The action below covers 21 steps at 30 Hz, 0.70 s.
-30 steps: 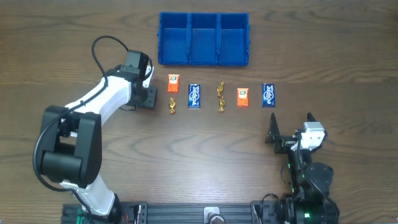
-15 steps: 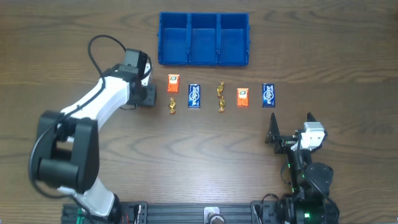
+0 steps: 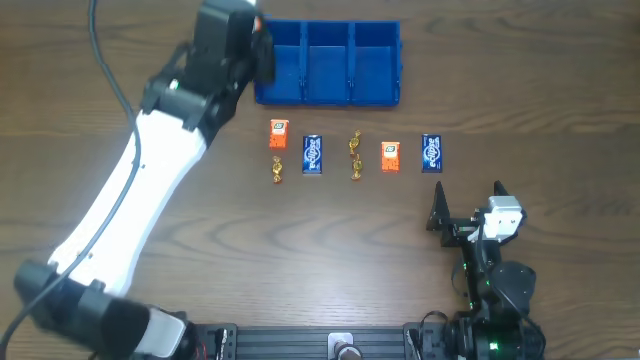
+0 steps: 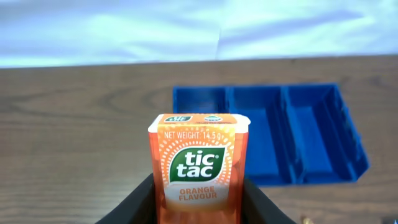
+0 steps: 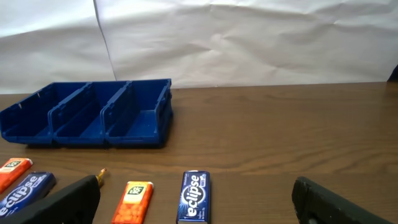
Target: Sort Candies Into Trays
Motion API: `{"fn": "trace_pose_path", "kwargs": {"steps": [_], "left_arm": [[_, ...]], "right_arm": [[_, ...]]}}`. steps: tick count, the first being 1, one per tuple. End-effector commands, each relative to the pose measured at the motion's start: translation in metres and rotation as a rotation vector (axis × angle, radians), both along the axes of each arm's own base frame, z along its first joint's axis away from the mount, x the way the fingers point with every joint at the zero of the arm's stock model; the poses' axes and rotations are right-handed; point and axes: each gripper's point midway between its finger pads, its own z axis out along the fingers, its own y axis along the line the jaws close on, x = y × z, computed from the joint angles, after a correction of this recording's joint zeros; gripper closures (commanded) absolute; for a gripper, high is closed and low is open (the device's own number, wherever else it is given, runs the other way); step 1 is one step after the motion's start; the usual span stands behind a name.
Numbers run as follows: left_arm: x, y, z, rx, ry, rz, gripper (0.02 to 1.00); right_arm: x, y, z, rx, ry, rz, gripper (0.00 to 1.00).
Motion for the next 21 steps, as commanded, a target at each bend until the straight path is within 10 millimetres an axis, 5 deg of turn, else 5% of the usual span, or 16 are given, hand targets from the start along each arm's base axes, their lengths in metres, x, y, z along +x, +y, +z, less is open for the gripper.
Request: {"fn": "trace_pose_path", "kwargs": {"steps": [1,13,21], "left_arm": [[0.047,-0.01,-0.032,0.042,0.067,0.052,0.836],[0.081,-0.032,-0.142,0.038,0.279,0.035,0.838],[0.085,-0.023,-0.165,0.012,0.332,0.042,0.844]], "right_arm": [[0.0,0.001,-0.001,-0.012,-0.001,0.004,0.003],[0.0,0.001,-0.001,-0.012,-0.001,0.004,0.003],[0.0,0.001,-0.001,-0.012,-0.001,0.004,0.003]]}}
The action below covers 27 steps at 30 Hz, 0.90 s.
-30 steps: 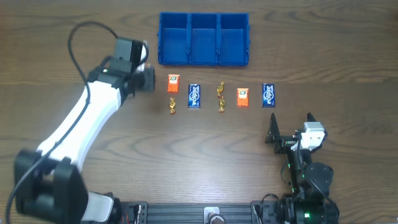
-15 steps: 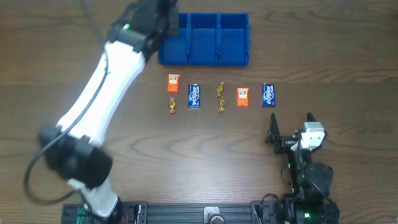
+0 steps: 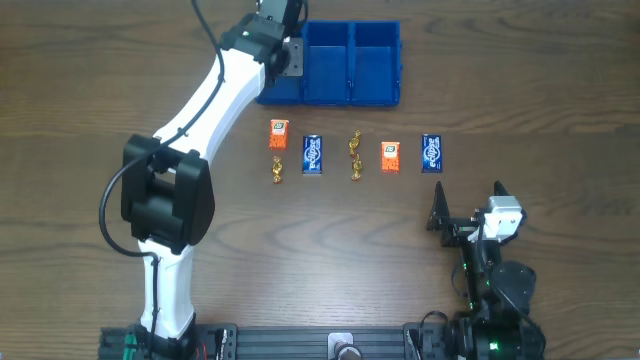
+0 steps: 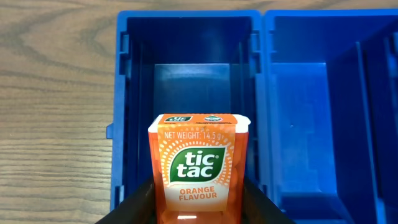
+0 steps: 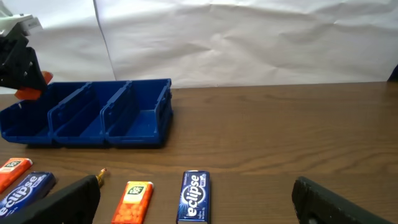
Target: Sort Candies Into Trays
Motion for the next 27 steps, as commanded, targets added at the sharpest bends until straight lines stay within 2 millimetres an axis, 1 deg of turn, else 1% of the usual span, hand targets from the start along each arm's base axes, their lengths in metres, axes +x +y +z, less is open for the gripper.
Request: {"fn": "trace_pose_path", "kwargs": {"steps": [1,11,15,18,27], "left_arm": [[0.009,0.006,0.003,-0.04,-0.005,0.022,0.844],[0.01,0.008,-0.004,-0.055,0.013,0.017,0.849],[0.01,0.005,-0.016,-0.062,0.035,0.008,0.847],[0.01,0.005,-0.02,-0.06,0.041,0.008,0.844],[0.014,0.004,-0.018,-0.067,0.025,0.007,0.816]], "right_arm": [[0.0,0.001,-0.001,-0.012,-0.001,0.004,0.003],[0.0,0.001,-0.001,-0.012,-0.001,0.004,0.003],[0.0,0.001,-0.001,-0.012,-0.001,0.004,0.003],[0.0,0.001,-0.001,-0.012,-0.001,0.004,0.003],[0.0,0.001,-0.001,-0.012,-0.001,0.004,0.003]]}}
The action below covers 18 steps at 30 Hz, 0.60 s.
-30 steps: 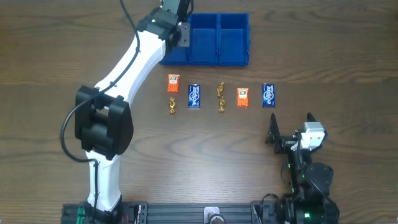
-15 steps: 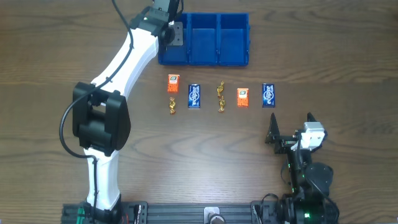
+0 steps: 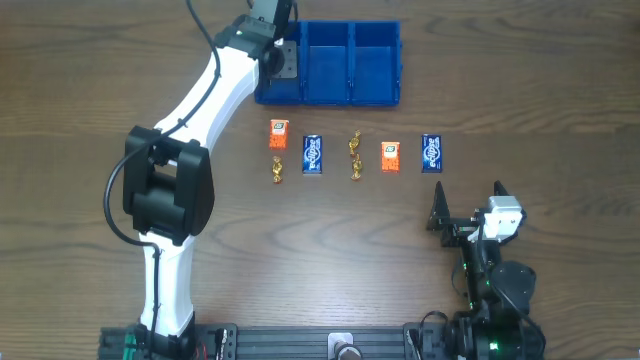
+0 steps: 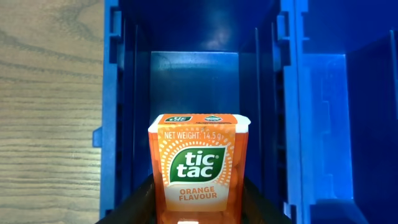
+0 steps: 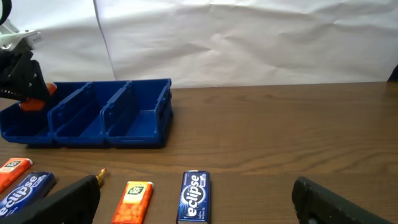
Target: Sort Candies Into Trays
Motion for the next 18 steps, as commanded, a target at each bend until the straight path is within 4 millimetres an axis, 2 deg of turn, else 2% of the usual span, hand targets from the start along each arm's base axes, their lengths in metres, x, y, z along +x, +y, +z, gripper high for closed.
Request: {"fn": "trace_pose_path", "kwargs": {"steps": [1,11,12,14,18], "left_arm": [[0.0078,-0.0025,0.0063,-0.021,-0.023,0.007,0.816],[0.0093,-0.0046,0.0076,-0.032,-0.029,0.002,0.752],[0.0093,-0.0045,0.0076,-0.031,-0.03,0.003,0.72],[0.0094,-0.0045,0.0077,-0.029,-0.031,0.004,0.531],[0.0097,-0.0039,0.0086,-0.027,-0.033,0.006,0.261]], "right_arm": [[-0.0002,0.0007,-0.001,-0.012,-0.001,0.004,0.003],[-0.0002,0.0007,-0.001,-0.012,-0.001,0.004,0.003],[-0.0002,0.0007,-0.001,-0.012,-0.001,0.004,0.003],[-0.0002,0.0007,-0.001,-0.012,-0.001,0.004,0.003],[-0.0002,0.0007,-0.001,-0.012,-0.001,0.004,0.003]]}}
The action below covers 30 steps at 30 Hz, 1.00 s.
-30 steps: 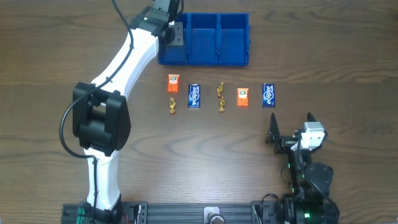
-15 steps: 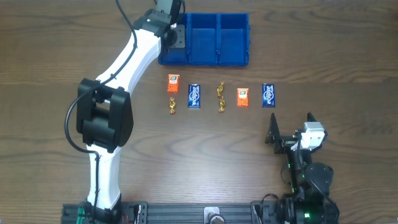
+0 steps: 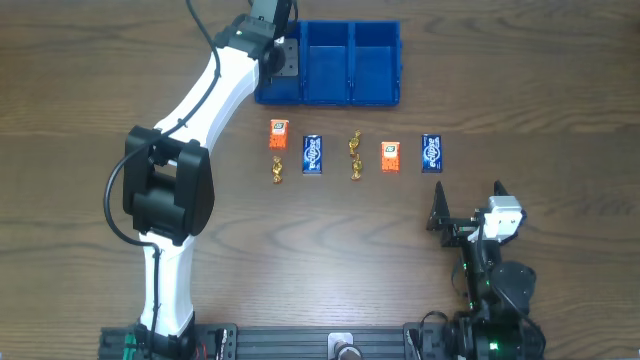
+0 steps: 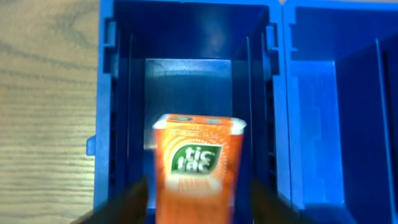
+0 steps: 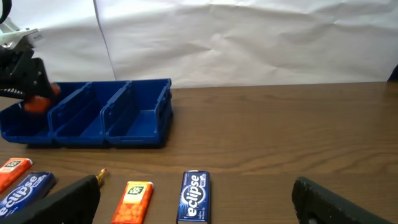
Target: Sort Candies Into Trays
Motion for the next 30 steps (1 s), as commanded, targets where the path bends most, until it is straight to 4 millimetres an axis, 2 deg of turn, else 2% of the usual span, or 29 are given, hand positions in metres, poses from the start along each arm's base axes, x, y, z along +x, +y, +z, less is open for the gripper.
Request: {"fn": "trace_pose_path", "kwargs": {"steps": [1,3,8,13,19,22,24,26,30], "left_arm": [[0.007,0.0,0.008,-0.007,-0.025,0.01,0.176],[0.007,0.0,0.015,-0.01,-0.035,0.01,0.025],[0.006,0.003,0.04,-0.013,-0.077,0.018,0.02],[-0.003,0.006,0.063,-0.004,-0.092,0.022,0.02],[-0.033,0.006,0.106,0.033,-0.105,0.015,0.02],[-0.064,-0.001,0.124,0.033,-0.066,-0.013,0.02],[-0.085,-0.007,0.124,0.051,-0.028,-0.029,0.018],[-0.096,-0.009,0.118,0.07,-0.009,-0.018,0.023],[-0.113,-0.008,0.079,0.078,0.06,0.018,0.031]], "right_arm": [[0.0,0.001,-0.001,-0.012,-0.001,0.004,0.003],[0.0,0.001,-0.001,-0.012,-0.001,0.004,0.003],[0.0,0.001,-0.001,-0.012,-0.001,0.004,0.003],[0.0,0.001,-0.001,-0.012,-0.001,0.004,0.003],[0.0,0.001,-0.001,-0.012,-0.001,0.004,0.003],[0.0,0.001,-0.001,-0.012,-0.001,0.004,0.003],[0.0,0.001,-0.001,-0.012,-0.001,0.004,0.003],[0.0,0.001,-0.001,-0.012,-0.001,0.004,0.003],[0.0,0.001,-0.001,-0.012,-0.001,0.004,0.003]]}}
